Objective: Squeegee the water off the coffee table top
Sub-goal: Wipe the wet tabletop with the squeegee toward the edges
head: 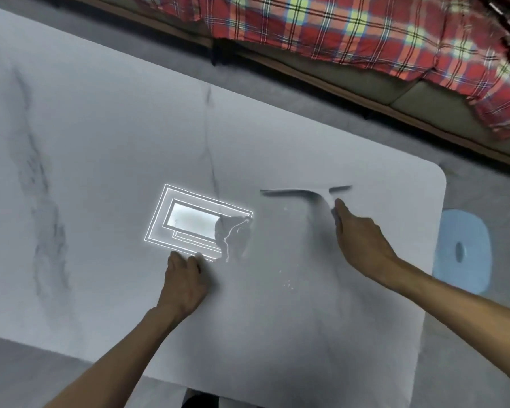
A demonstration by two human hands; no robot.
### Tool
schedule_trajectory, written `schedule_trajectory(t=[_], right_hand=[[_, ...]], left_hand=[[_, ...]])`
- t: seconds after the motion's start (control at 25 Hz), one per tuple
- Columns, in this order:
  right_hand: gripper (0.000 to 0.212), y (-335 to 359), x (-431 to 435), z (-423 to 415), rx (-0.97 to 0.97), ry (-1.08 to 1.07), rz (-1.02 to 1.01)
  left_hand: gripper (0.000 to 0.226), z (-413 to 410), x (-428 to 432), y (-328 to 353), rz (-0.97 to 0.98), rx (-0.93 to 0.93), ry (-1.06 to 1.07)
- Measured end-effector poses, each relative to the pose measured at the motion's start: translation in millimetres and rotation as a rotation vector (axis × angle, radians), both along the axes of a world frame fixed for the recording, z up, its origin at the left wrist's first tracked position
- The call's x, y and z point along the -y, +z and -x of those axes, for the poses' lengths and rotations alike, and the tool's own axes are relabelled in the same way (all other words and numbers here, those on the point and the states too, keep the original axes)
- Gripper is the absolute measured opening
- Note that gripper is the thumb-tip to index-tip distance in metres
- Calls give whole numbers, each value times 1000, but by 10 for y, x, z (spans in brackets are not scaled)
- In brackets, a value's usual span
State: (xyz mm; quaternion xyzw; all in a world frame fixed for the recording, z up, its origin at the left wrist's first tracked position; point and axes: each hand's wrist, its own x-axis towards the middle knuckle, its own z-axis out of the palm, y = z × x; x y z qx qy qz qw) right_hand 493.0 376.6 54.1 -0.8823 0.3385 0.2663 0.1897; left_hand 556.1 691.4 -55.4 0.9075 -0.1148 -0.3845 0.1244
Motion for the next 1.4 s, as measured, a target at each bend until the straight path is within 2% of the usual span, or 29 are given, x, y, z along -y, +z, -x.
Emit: schedule_trajectory(t=[0.08, 0.16, 0.28, 0.52, 0.64, 0.76, 0.92, 1.2, 1.28, 1.4], right_hand=[[44, -145, 91, -475, 92, 15, 44], [42, -279, 181, -1117, 182, -75, 56], [56, -476, -184, -1521, 165, -124, -14], [58, -618, -864, -684, 189, 332, -88], [57, -593, -660, -74, 154, 526, -82], [55, -540, -341, 453, 110, 621, -63], [55, -456, 86, 1039, 60, 648, -37], [55, -85, 689, 1793, -90, 545, 26], [53, 10, 736, 1702, -52, 506, 25], [46, 24, 714, 1079, 171, 374, 13]], left_hand=[[23, 218, -96, -22, -12, 2, -23], [21, 307, -135, -43, -19, -2, -21], [23, 336, -176, -85, -22, -23, 5], [29, 387, -210, -120, -21, -49, 58], [27, 539, -189, -116, -35, -75, 79], [28, 750, -149, -120, -64, -121, 90], [31, 1027, -13, -105, -80, -174, 76], [32, 1131, 129, -124, -124, -191, 61], [29, 1100, 105, -109, -117, -221, 71], [25, 1086, 43, -89, -97, -244, 61]])
